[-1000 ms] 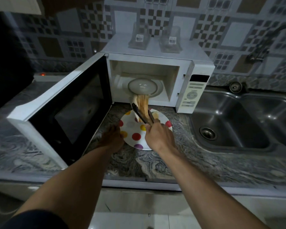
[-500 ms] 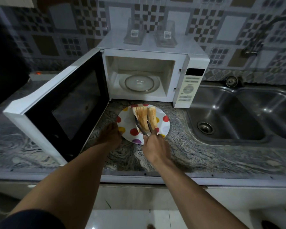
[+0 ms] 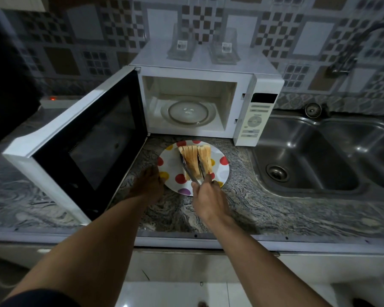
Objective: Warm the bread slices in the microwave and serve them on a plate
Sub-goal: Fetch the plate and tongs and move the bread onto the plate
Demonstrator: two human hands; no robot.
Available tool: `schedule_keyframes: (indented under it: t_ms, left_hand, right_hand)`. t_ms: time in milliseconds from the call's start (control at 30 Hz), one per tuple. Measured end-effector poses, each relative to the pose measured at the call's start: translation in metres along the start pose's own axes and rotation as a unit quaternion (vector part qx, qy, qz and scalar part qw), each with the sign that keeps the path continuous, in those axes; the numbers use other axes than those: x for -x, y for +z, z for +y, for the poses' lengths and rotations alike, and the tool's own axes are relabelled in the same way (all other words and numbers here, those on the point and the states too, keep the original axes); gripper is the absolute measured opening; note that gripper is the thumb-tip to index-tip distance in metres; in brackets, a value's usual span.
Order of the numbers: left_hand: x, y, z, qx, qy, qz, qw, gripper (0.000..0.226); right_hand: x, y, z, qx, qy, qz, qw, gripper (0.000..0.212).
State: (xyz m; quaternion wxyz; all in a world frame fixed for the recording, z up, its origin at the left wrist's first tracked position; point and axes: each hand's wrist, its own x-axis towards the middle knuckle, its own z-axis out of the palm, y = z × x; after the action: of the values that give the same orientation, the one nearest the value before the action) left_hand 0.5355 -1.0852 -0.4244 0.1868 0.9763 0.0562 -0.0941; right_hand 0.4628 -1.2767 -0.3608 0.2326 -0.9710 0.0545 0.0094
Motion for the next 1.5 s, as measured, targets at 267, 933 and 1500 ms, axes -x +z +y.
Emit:
schedule_keyframes:
  t_ms: [267,933,1500]
  left_hand:
    - [0.006,-0.009,0.013,0.031,-0.024,-0.015,0.999,0.061]
    - [0.011,-0.108,0.113,0.596,0.064,-0.074,0.797,0.007]
    - [0.018,-0.149,0.133,0.579,0.132,-0.058,0.802,0.024]
  right_hand:
    - [-0.003,-0.006,-0.008,-0.027,-0.021,0.039,0.999,0.056]
    - [-0.028,-0.047,-0.013,-0.432,-0.018,-0.041,0.901,0.019]
    - [-0.032,-0.077,0.017,-0.382,-0.018,-0.14,0.913,0.015]
